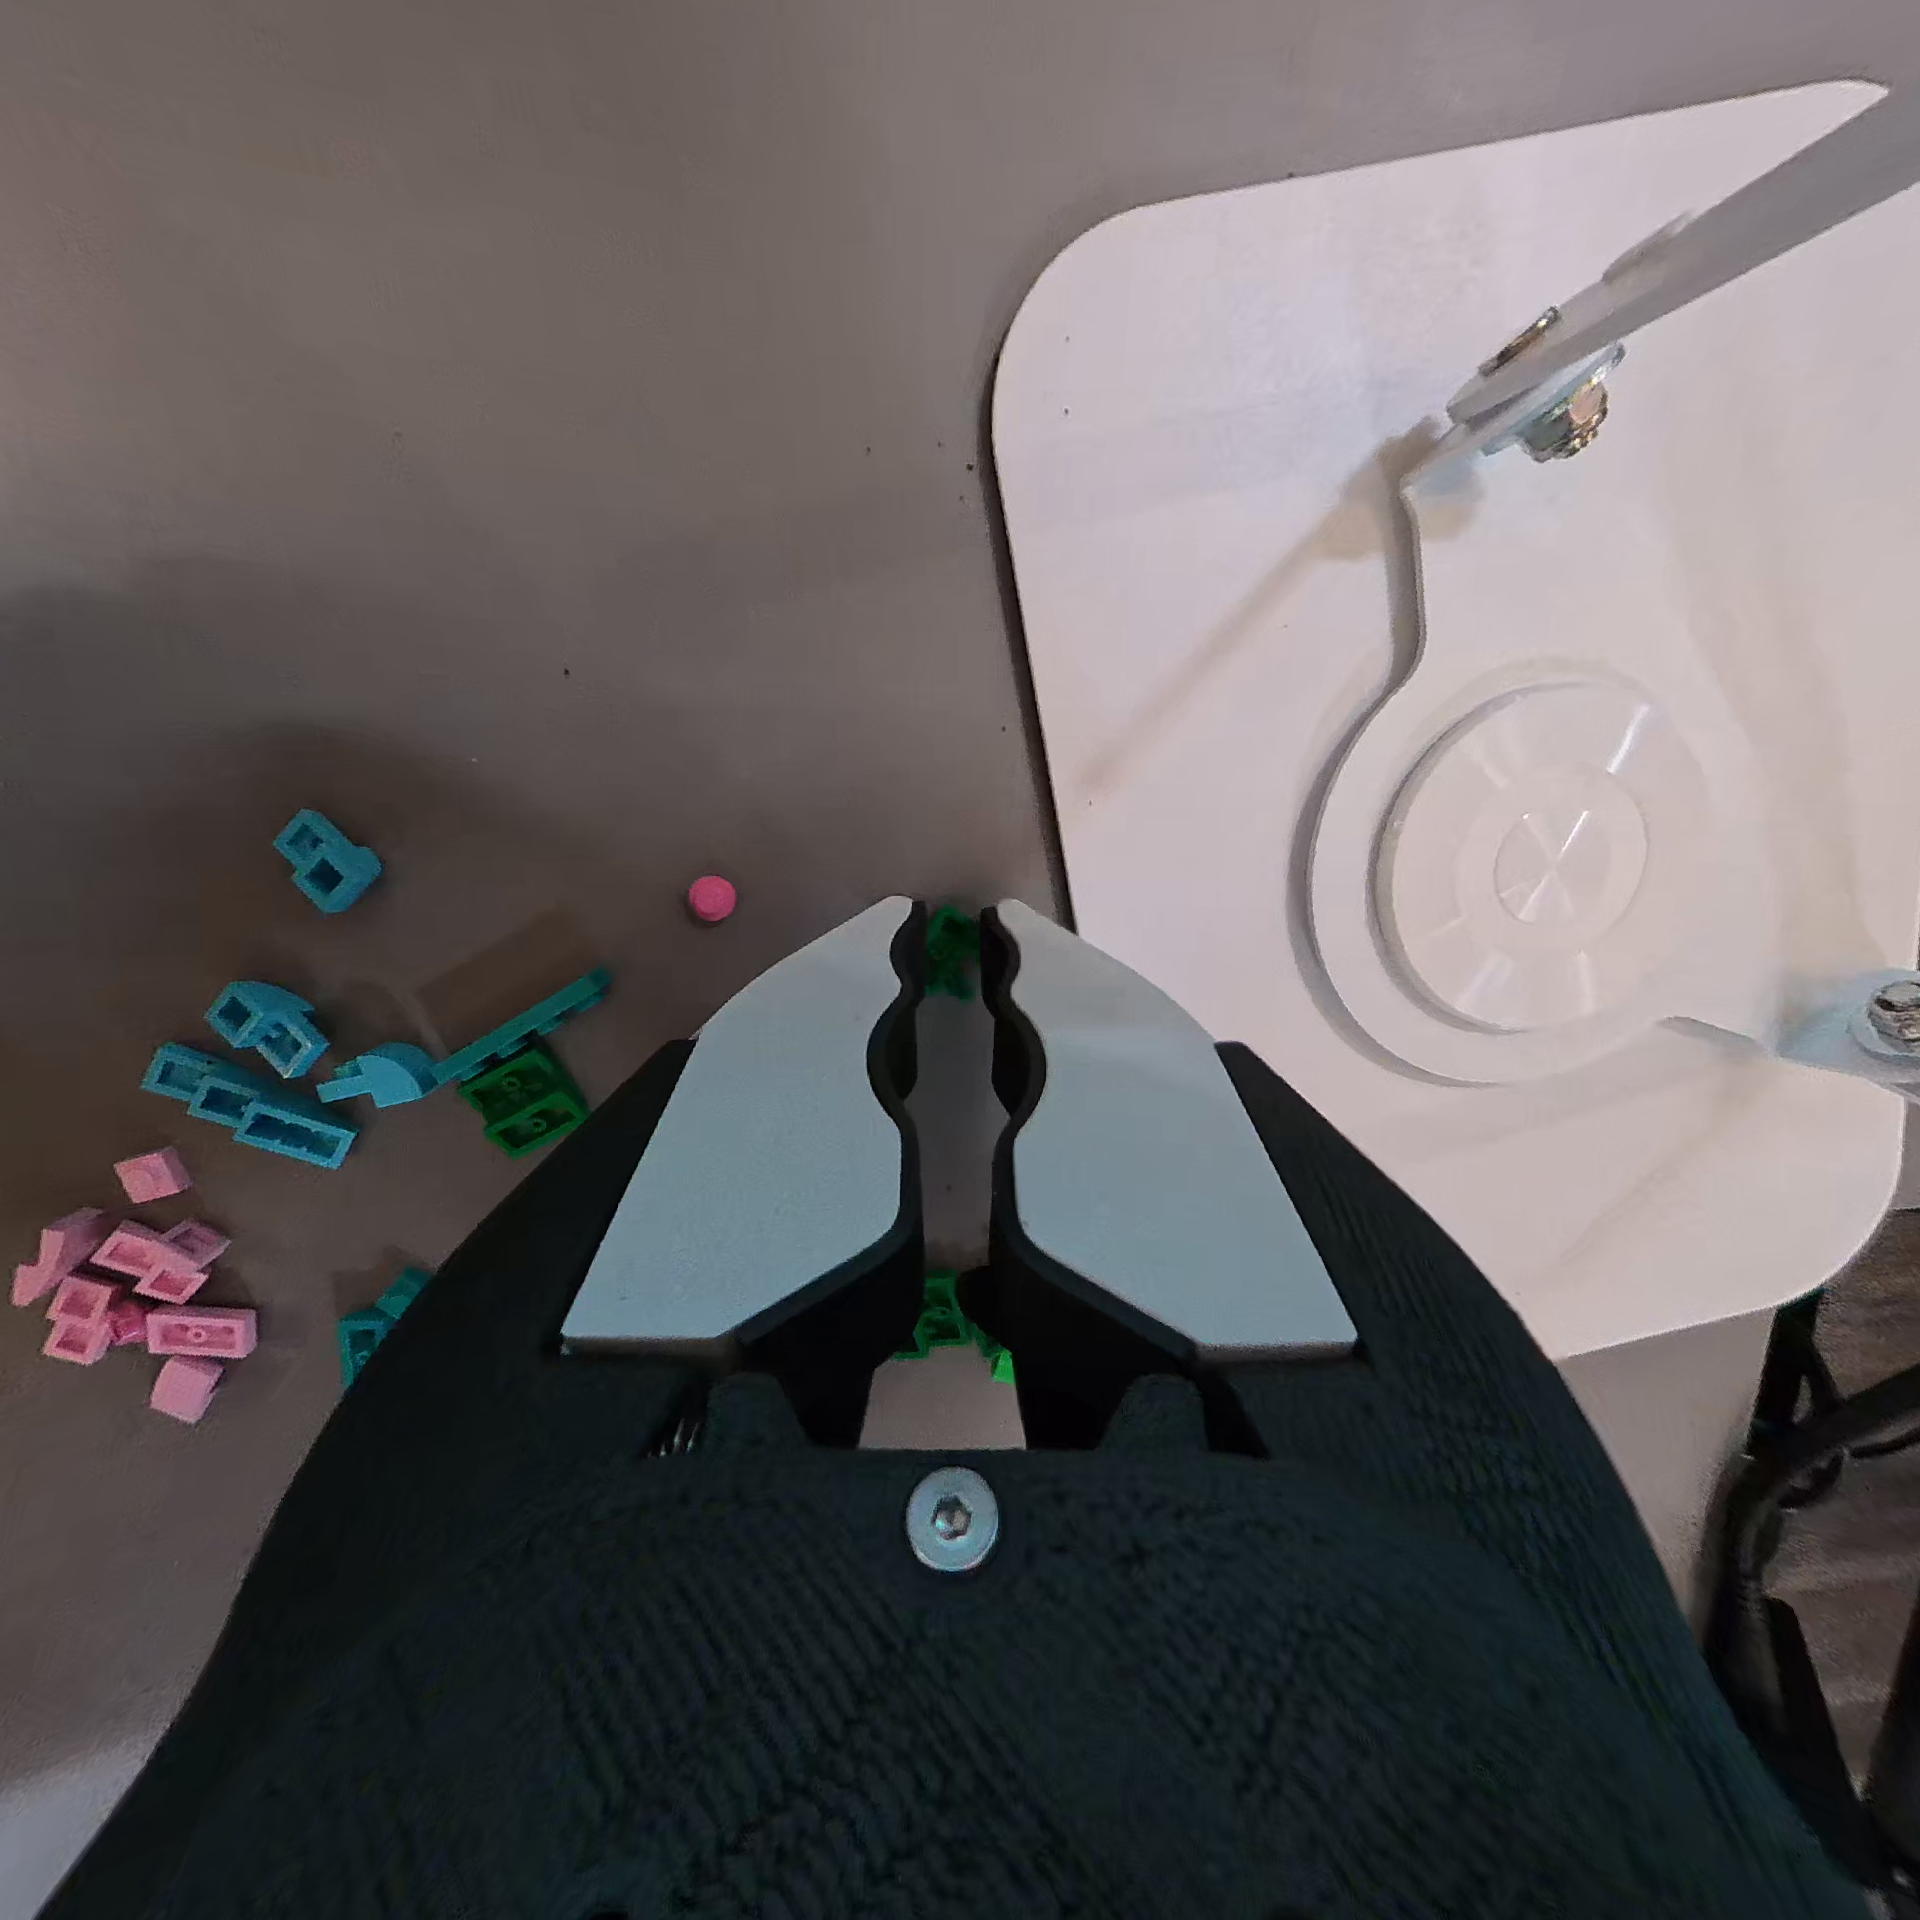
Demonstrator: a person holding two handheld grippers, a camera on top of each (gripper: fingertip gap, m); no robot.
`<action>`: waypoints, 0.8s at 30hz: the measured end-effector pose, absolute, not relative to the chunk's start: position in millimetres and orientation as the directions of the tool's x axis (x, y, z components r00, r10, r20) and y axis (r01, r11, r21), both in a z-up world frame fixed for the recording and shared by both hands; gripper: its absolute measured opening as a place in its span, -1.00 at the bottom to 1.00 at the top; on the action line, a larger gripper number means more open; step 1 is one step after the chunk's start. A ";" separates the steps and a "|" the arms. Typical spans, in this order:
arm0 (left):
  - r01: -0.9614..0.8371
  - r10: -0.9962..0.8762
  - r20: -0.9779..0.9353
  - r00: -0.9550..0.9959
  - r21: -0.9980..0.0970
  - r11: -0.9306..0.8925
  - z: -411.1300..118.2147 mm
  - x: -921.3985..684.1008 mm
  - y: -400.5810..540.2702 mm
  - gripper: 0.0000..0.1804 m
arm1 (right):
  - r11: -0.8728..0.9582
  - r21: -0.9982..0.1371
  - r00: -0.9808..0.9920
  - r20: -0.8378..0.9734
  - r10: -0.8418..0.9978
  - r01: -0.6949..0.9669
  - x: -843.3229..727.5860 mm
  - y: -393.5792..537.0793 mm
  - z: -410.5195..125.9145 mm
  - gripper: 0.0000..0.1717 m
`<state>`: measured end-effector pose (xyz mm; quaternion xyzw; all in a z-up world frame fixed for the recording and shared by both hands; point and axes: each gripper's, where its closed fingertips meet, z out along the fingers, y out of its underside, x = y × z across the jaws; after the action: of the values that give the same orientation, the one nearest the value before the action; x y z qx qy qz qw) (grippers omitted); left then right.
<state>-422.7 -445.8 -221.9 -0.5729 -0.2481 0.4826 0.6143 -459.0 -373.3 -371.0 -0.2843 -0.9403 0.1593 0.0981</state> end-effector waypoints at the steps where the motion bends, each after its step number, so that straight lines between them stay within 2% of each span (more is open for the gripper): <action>1: -0.308 0.877 -0.247 0.412 -0.944 -0.121 -222.0 -422.7 -445.7 -0.82 | 0.785 -0.356 -0.817 0.091 0.569 0.507 -458.8 -373.3 -371.0 -0.91; 6: -0.306 0.874 -0.242 0.422 -0.945 -0.114 -222.5 -422.0 -444.0 -0.85 | 0.807 -0.308 -0.821 0.117 0.558 0.505 -455.2 -356.6 -370.5 -0.92; 13: -0.316 0.862 -0.258 0.437 -0.941 -0.122 -222.3 -418.8 -438.1 -0.88 | 0.819 -0.185 -0.828 0.045 0.559 0.543 -431.0 -318.6 -371.7 -0.92; 14: -0.316 0.861 -0.257 0.438 -0.941 -0.120 -222.1 -418.6 -437.8 -0.88 | 0.821 -0.188 -0.833 0.024 0.552 0.539 -427.6 -319.2 -369.8 -0.92; 16: -0.315 0.861 -0.255 0.440 -0.942 -0.118 -222.1 -418.4 -437.7 -0.88 | 0.822 -0.266 -0.860 -0.056 0.508 0.503 -418.4 -336.0 -360.8 -0.85; 19: -0.308 0.860 -0.246 0.448 -0.945 -0.110 -222.8 -418.6 -437.3 -0.88 | 0.845 -0.388 -0.929 -0.131 0.345 0.368 -397.6 -368.9 -348.5 -0.73; 22: -0.305 0.858 -0.244 0.452 -0.946 -0.108 -223.3 -418.6 -436.7 -0.88 | 0.906 -0.376 -0.980 -0.051 0.192 0.197 -387.0 -378.7 -354.8 -0.73; 24: -0.306 0.858 -0.245 0.451 -0.946 -0.109 -223.0 -418.5 -436.8 -0.87 | 0.920 -0.355 -0.986 -0.065 0.154 0.167 -380.2 -382.7 -361.6 -0.70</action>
<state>-418.5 -436.8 -223.0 -0.5803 -0.2379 0.4667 0.6235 -380.2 -382.7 -361.6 -0.0818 -0.9796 0.1825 -0.0177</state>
